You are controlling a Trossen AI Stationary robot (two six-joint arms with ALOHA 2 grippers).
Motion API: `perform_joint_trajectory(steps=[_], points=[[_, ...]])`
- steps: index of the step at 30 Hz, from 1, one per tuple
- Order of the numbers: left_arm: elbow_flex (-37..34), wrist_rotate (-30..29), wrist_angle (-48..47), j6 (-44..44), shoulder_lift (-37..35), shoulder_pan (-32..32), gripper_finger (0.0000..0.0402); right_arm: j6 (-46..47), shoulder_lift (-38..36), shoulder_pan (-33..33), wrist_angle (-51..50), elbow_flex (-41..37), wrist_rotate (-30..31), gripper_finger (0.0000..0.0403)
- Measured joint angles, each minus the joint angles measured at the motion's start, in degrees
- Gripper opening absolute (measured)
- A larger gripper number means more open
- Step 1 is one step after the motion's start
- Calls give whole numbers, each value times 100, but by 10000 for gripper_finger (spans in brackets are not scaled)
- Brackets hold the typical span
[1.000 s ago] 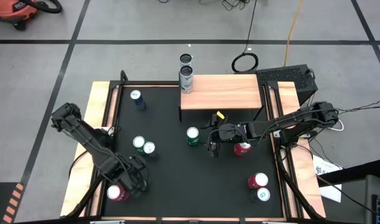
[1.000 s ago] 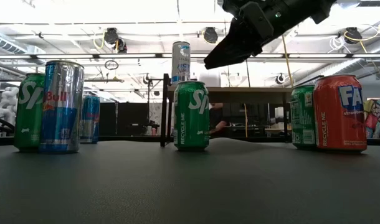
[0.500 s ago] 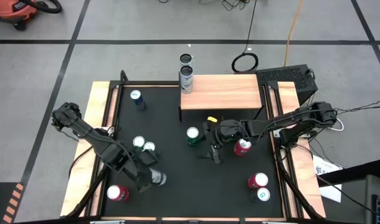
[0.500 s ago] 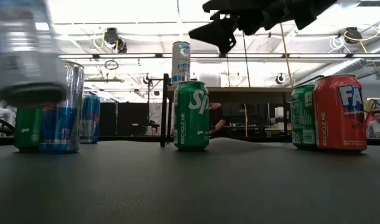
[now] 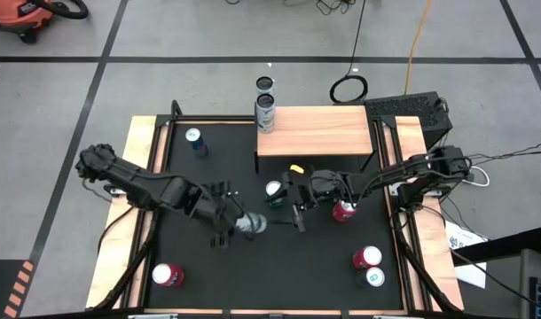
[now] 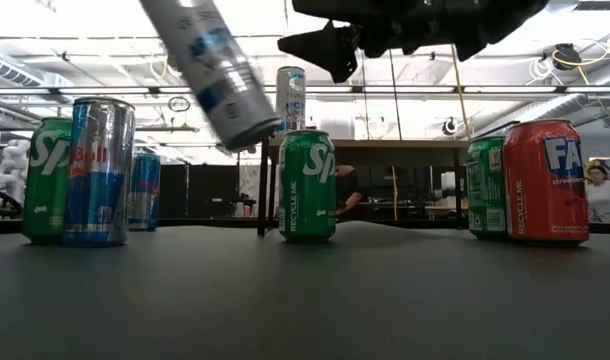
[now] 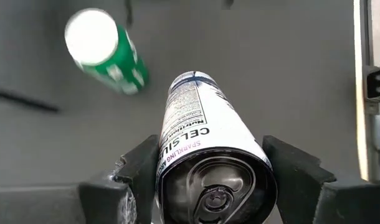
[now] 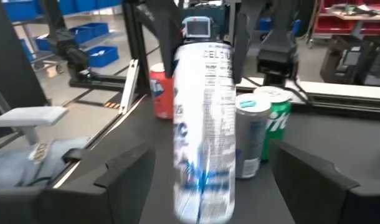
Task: Place canned beverage on shelf
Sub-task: Put the white blue soda can on the shelf aligned with the other white blue soda can
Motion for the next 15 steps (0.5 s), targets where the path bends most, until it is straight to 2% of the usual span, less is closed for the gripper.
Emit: perform_joint_trajectory(steps=[7,15], points=[[2,1,427,1122,0,390,233,-38,95,-109,-520,353,128,326],[9,-42,806,1706,2,649,233,-2,293,-109,-1315,842,103,371]])
